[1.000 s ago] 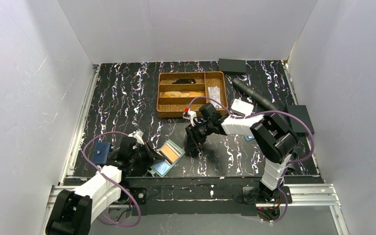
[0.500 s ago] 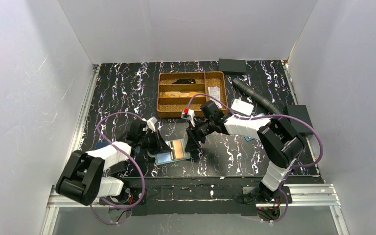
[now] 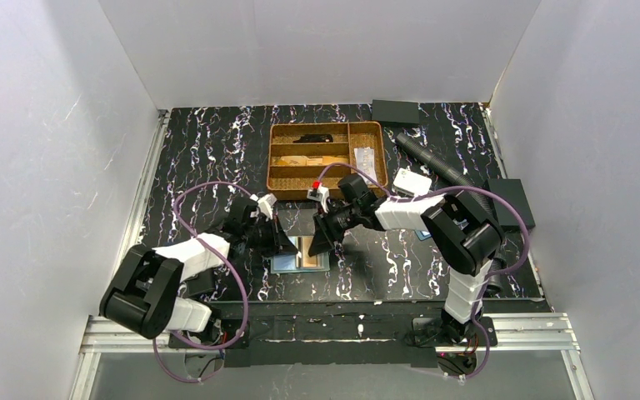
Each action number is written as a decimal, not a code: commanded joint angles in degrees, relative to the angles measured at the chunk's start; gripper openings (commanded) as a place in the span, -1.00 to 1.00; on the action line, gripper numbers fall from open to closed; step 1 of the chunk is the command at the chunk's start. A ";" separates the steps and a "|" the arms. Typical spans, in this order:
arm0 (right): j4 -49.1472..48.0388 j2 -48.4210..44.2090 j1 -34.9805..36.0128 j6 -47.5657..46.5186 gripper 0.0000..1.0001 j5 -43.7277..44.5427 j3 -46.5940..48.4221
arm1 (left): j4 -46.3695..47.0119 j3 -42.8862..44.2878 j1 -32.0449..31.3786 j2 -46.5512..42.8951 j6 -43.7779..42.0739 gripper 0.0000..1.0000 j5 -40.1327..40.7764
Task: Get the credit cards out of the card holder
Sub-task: Remove the credit card from the card holder.
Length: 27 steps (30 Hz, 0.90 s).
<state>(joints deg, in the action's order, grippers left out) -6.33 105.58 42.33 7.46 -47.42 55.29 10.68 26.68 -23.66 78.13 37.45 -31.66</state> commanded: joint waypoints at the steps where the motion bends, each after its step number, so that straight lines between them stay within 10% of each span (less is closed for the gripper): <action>1: -2.22 2.99 -0.76 4.04 0.01 2.31 -0.35 | -1.24 -1.50 1.53 -3.80 -0.12 -1.00 0.63; 16: 3.23 4.68 -3.33 2.25 -0.06 8.81 0.65 | -15.17 -0.24 2.89 -15.08 -1.64 -1.00 7.16; 27: 5.06 -4.28 -3.57 -7.99 0.31 -9.75 2.21 | -19.29 1.34 2.86 -28.09 -3.24 -1.00 6.74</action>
<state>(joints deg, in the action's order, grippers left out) -4.69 106.34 38.98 5.93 -50.65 56.47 -8.60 27.11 -21.08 52.86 35.51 -23.09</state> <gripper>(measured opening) 0.623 0.007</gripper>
